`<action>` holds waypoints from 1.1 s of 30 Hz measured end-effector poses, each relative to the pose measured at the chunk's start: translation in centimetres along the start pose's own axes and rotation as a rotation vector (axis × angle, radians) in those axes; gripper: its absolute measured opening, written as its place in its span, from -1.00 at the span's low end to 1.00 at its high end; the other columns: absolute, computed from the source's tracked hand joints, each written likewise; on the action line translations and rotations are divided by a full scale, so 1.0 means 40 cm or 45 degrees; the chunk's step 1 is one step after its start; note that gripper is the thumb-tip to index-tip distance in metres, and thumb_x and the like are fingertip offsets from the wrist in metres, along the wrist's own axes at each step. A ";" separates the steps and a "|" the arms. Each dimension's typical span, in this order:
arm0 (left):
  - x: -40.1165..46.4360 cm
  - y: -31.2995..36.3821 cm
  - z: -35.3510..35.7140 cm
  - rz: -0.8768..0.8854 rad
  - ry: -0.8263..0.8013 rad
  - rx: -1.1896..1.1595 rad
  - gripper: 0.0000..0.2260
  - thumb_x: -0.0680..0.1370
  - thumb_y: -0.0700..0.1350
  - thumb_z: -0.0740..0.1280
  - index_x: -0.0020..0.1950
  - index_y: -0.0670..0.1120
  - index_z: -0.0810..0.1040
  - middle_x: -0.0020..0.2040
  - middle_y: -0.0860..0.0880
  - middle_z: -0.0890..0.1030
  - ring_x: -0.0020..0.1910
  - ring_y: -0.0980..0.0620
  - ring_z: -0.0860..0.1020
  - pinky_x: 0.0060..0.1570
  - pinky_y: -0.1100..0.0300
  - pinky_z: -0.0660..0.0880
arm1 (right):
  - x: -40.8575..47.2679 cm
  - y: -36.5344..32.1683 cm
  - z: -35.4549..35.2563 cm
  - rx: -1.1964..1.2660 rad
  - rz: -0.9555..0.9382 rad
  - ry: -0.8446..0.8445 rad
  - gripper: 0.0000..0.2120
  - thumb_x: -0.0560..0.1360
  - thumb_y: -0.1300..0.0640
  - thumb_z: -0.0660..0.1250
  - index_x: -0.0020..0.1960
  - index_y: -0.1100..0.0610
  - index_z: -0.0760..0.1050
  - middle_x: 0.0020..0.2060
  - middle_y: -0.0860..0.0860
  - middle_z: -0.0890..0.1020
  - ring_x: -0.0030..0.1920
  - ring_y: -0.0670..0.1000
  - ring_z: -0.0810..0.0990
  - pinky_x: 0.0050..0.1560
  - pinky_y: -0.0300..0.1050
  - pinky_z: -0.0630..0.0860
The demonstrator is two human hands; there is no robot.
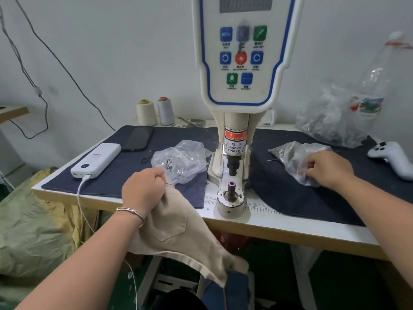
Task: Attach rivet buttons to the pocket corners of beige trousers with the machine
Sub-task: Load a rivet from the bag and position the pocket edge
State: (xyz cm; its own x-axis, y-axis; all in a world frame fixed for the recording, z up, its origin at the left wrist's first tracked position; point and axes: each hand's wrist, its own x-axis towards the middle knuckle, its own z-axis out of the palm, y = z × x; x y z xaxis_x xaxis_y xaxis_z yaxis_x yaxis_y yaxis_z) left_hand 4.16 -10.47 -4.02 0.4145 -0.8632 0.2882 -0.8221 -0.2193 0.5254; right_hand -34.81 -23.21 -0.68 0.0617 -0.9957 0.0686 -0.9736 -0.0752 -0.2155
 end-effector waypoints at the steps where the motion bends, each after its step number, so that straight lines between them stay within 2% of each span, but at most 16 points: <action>1: 0.008 -0.007 -0.003 0.015 -0.029 -0.040 -0.80 0.28 -0.12 0.04 -0.40 -0.02 0.46 -0.41 0.06 0.52 -0.27 -0.09 0.48 -0.37 0.14 0.26 | 0.002 0.002 0.002 0.006 0.006 0.029 -0.92 0.47 0.06 0.38 -0.15 -0.01 0.65 -0.09 0.03 0.64 -0.06 0.10 0.58 -0.03 -0.02 0.53; 4: 0.013 -0.035 -0.001 0.053 -0.042 -0.193 -0.78 0.25 -0.11 0.04 -0.40 0.01 0.48 -0.50 0.12 0.49 -0.37 -0.02 0.43 -0.37 0.14 0.30 | -0.001 0.013 0.005 0.034 0.023 0.180 -0.92 0.49 0.12 0.36 -0.07 0.03 0.63 -0.05 0.11 0.62 -0.04 0.19 0.57 -0.12 -0.03 0.48; 7: 0.016 -0.058 0.013 0.023 0.010 -0.322 -0.78 0.27 -0.11 0.08 -0.37 0.06 0.51 -0.53 0.10 0.44 -0.42 -0.01 0.38 -0.32 0.11 0.34 | -0.026 0.024 0.000 0.058 -0.017 0.451 -0.89 0.50 0.19 0.36 -0.04 0.13 0.66 -0.08 0.19 0.66 -0.07 0.25 0.58 -0.21 -0.06 0.37; 11: 0.020 -0.081 0.028 -0.015 0.064 -0.421 -0.79 0.29 -0.12 0.10 -0.37 0.03 0.53 -0.54 0.08 0.42 -0.47 0.06 0.33 -0.33 0.12 0.31 | -0.083 0.026 0.001 0.212 -0.115 0.730 -0.90 0.48 0.23 0.42 -0.05 0.23 0.68 -0.07 0.18 0.69 -0.07 0.25 0.60 -0.14 0.02 0.47; 15: 0.022 -0.084 0.033 -0.013 0.069 -0.444 -0.79 0.29 -0.12 0.10 -0.37 0.00 0.53 -0.55 0.06 0.40 -0.50 0.09 0.30 -0.34 0.13 0.29 | -0.137 0.012 -0.002 0.476 -0.062 0.960 -0.88 0.52 0.21 0.38 -0.04 0.27 0.63 -0.11 0.17 0.67 -0.15 0.14 0.58 -0.16 -0.08 0.43; 18: 0.023 -0.088 0.035 -0.014 0.073 -0.452 -0.80 0.28 -0.13 0.11 -0.37 -0.01 0.53 -0.56 0.07 0.38 -0.49 0.07 0.29 -0.35 0.14 0.28 | -0.195 -0.035 -0.013 0.974 0.074 0.995 -0.95 0.55 0.13 0.36 -0.05 0.09 0.59 -0.18 0.00 0.65 -0.22 -0.09 0.57 -0.17 -0.24 0.48; 21: 0.023 -0.088 0.037 -0.018 0.076 -0.478 -0.80 0.28 -0.13 0.11 -0.39 0.00 0.53 -0.56 0.07 0.38 -0.46 0.02 0.31 -0.34 0.14 0.28 | -0.269 -0.124 -0.011 1.506 0.142 0.856 -0.91 0.53 0.15 0.38 -0.13 0.00 0.59 -0.26 0.00 0.68 -0.27 -0.16 0.63 -0.28 -0.33 0.54; 24: 0.024 -0.089 0.036 -0.028 0.078 -0.492 -0.80 0.26 -0.12 0.12 -0.38 0.00 0.54 -0.56 0.08 0.35 -0.43 -0.03 0.31 -0.32 0.12 0.27 | -0.323 -0.224 0.011 1.864 0.190 0.381 -0.95 0.48 0.22 0.41 -0.11 0.10 0.64 -0.27 0.03 0.70 -0.31 -0.09 0.65 -0.38 -0.32 0.52; 26: 0.024 -0.092 0.039 -0.015 0.085 -0.508 -0.80 0.26 -0.11 0.12 -0.37 -0.01 0.54 -0.56 0.08 0.36 -0.42 -0.04 0.31 -0.31 0.11 0.28 | -0.342 -0.278 0.026 2.005 0.216 0.067 -0.96 0.45 0.24 0.44 -0.14 0.16 0.67 -0.28 0.08 0.70 -0.39 -0.05 0.61 -0.47 -0.29 0.47; 28: 0.024 -0.095 0.040 -0.004 0.086 -0.515 -0.80 0.26 -0.11 0.12 -0.37 -0.02 0.54 -0.55 0.08 0.36 -0.42 -0.04 0.31 -0.30 0.10 0.29 | -0.345 -0.317 0.036 2.088 0.304 -0.155 -0.94 0.43 0.24 0.45 -0.20 0.17 0.69 -0.30 0.10 0.68 -0.46 -0.07 0.56 -0.54 -0.29 0.39; 30: 0.026 -0.096 0.041 0.001 0.093 -0.515 -0.80 0.26 -0.11 0.12 -0.36 -0.01 0.54 -0.55 0.08 0.37 -0.42 -0.04 0.31 -0.31 0.11 0.28 | -0.340 -0.340 0.039 2.212 0.454 -0.317 -0.95 0.41 0.25 0.47 -0.22 0.21 0.67 -0.36 0.08 0.66 -0.52 -0.10 0.51 -0.60 -0.31 0.32; 33: 0.025 -0.094 0.041 0.016 0.095 -0.531 -0.80 0.25 -0.12 0.12 -0.37 -0.01 0.54 -0.56 0.06 0.36 -0.43 -0.04 0.30 -0.32 0.09 0.28 | -0.330 -0.355 0.033 2.381 0.692 -0.485 -0.95 0.44 0.27 0.44 -0.12 0.25 0.60 -0.41 0.06 0.64 -0.59 -0.12 0.48 -0.67 -0.33 0.26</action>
State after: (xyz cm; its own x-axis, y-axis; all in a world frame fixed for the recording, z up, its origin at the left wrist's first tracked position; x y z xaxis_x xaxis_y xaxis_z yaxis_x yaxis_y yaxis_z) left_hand 7.02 -11.27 -7.03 0.4452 -0.8261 0.3455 -0.6052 0.0068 0.7961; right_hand -21.49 -9.07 0.18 0.1726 -0.8680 -0.4655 0.4831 0.4865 -0.7280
